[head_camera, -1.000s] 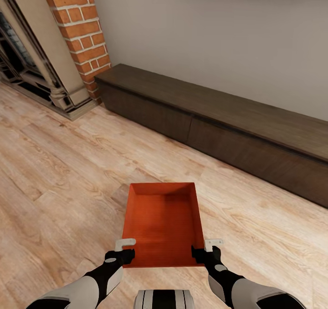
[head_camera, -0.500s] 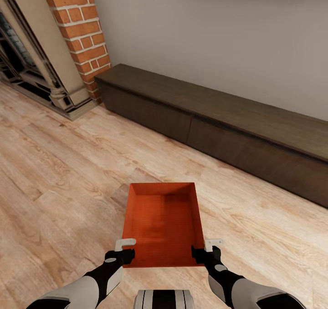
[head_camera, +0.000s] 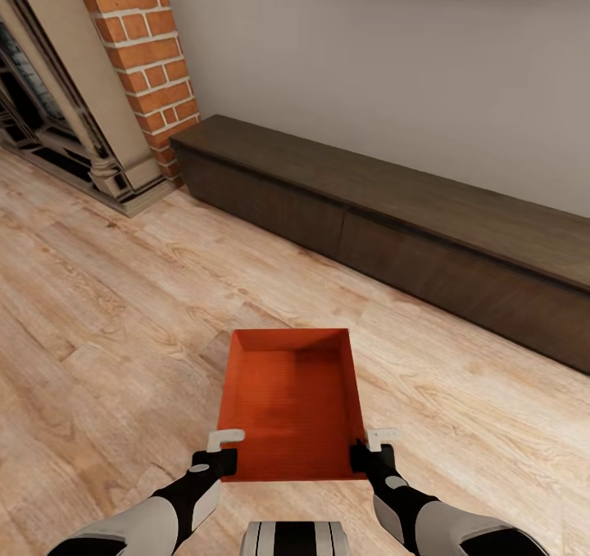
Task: Move the two storage containers from the living room to the garage. In the garage, place one container on the floor and stack the other container on top of it (either order is fine).
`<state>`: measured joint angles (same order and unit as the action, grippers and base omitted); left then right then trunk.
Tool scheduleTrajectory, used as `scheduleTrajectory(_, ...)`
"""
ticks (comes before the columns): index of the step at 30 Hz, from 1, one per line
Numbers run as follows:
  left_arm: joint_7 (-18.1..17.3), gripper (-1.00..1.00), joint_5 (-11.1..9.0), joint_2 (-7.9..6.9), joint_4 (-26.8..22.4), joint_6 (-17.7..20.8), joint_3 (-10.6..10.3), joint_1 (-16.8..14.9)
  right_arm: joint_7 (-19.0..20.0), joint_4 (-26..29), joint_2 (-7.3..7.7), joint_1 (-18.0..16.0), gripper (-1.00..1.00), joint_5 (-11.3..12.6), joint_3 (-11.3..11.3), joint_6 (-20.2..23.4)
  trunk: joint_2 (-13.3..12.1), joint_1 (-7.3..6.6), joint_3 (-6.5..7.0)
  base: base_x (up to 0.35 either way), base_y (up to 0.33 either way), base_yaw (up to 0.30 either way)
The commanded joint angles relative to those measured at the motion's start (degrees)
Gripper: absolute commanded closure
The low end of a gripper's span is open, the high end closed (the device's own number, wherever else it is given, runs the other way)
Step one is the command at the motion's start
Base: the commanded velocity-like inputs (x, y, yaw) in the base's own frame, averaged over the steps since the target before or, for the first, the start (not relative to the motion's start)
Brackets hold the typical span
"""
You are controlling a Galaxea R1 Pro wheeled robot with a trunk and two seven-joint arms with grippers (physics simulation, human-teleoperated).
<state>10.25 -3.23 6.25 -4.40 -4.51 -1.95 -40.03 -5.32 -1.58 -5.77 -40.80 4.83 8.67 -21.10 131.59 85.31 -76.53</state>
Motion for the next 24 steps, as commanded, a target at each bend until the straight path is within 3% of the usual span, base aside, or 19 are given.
scheduleTrajectory(1, 0.4, 1.0, 0.0, -0.01, 0.0, -0.2, 0.5, 0.0, -0.2, -0.2, -0.03, -0.1, 1.0, 0.8, 0.7, -0.3, 0.0, -0.01, -0.03, 0.0, 0.0, 0.0)
scheduleTrajectory(14, 0.5, 1.0, 0.0, -0.01, -0.3, -0.2, 0.5, 0.0, -0.2, -0.2, -0.03, -0.1, 1.0, 0.8, 0.7, -0.3, 0.0, -0.01, -0.03, 0.0, 0.0, 0.0)
scheduleTrajectory(24, 0.5, 1.0, -0.1, -0.01, -0.3, -0.2, 0.5, 0.0, -0.2, -0.2, -0.03, -0.1, 1.0, 0.8, 0.7, -0.3, -4.0, -2.21, 1.76, 0.0, 0.0, 0.0)
